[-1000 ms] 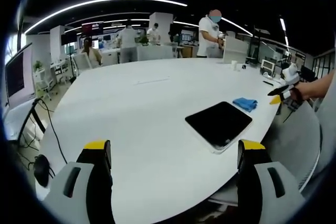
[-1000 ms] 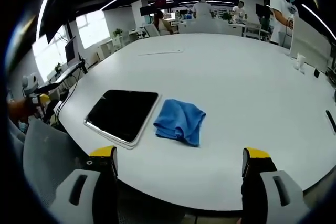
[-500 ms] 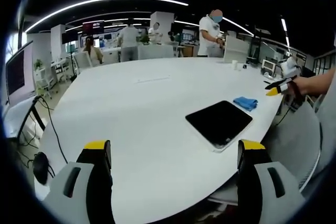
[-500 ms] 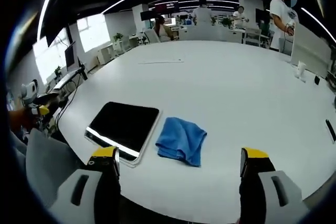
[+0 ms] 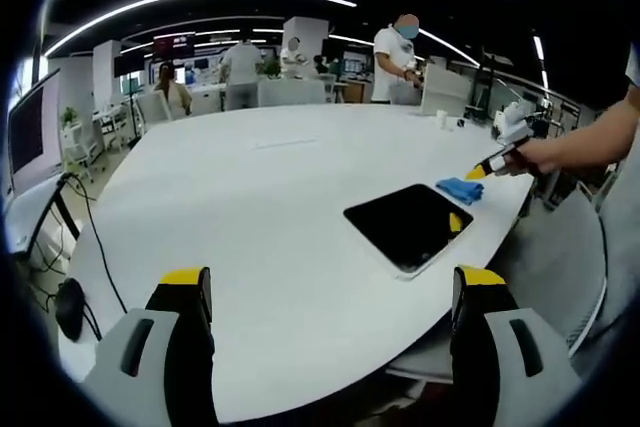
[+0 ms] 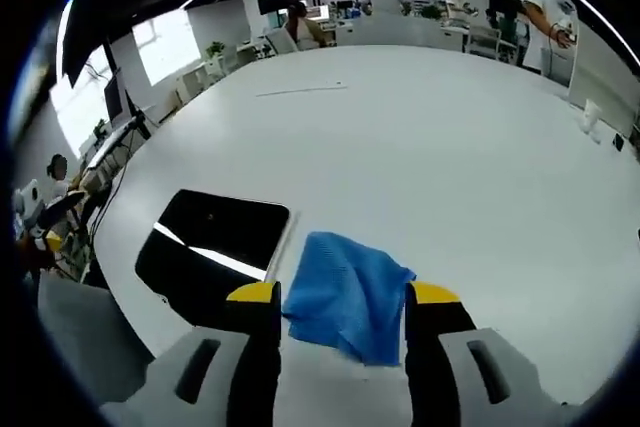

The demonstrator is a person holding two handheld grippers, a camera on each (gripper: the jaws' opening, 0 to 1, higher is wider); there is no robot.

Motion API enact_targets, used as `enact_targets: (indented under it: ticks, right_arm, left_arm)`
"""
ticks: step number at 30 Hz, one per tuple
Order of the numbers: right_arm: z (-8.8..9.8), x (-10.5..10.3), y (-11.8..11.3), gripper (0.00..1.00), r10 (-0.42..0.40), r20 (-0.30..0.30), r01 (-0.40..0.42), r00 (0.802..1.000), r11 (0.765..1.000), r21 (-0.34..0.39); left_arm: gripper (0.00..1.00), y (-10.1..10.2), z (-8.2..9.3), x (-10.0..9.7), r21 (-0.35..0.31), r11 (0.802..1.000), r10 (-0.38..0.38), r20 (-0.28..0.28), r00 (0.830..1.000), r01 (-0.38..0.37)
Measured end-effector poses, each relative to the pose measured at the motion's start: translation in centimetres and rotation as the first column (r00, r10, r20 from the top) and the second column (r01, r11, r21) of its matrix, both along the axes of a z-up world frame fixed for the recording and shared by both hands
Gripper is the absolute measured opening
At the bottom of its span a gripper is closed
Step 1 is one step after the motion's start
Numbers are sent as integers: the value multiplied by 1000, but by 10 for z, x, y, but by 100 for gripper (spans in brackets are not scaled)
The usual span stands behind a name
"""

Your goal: Wipe the mirror surface with the cleaning cloth until all visible marks leave the cleaned area.

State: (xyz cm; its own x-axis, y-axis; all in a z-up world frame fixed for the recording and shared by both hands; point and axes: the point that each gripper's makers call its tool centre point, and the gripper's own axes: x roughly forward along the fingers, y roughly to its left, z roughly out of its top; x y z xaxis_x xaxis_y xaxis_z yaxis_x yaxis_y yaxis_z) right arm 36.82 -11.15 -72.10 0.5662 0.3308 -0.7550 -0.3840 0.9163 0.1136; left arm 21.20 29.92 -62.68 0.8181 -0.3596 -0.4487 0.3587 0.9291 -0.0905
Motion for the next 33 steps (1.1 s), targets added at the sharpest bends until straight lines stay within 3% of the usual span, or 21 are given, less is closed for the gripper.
enact_targets:
  ticks: [2,3,6,12,14,17,21,25,26,28,33]
  right_arm:
    - [-10,6,-2,44,-45,4,45,999,999,-10]
    - [-13,7,-3,38,-51,4,51,999,998,-35]
    - [-25,6,-1,29,9,-6,-10,1000,993,-120]
    - [-23,9,3,18,-39,11,40,999,990,-132]
    - [-22,7,5,7,-31,-2,30,1000,991,-133]
    - [-22,5,6,6,-27,-2,26,1000,987,-156]
    - [-23,8,4,7,-120,-39,115,992,987,-110]
    - [-23,9,6,7,-113,-54,105,992,986,-133]
    - [-19,7,12,6,-144,-86,137,986,987,-81]
    - [-10,11,20,6,-164,-94,162,982,986,-25]
    - [13,23,36,5,-162,-82,164,983,986,15]
  left_arm:
    - [99,2,-1,-1,2,1000,1,-6,1000,-1]
    - [99,3,-1,-2,2,1000,3,-7,1000,-3]
    - [99,5,-1,-3,0,1000,5,-10,1000,-5]
    - [99,9,-6,-5,4,1000,2,-23,1000,-2]
    - [99,9,-7,-4,3,1000,0,-25,1000,0]
    - [99,7,-7,-3,2,1000,-10,-27,1000,10]
    - [99,7,-6,-2,1,1000,-17,-26,1000,17]
    - [99,9,-6,0,0,1000,-16,-23,1000,16]
    - [99,9,-6,0,1,1000,-15,-24,1000,15]
    - [99,8,-6,0,-3,1000,-14,-22,1000,14]
    - [99,4,-9,-2,-4,1000,-23,-24,999,23]
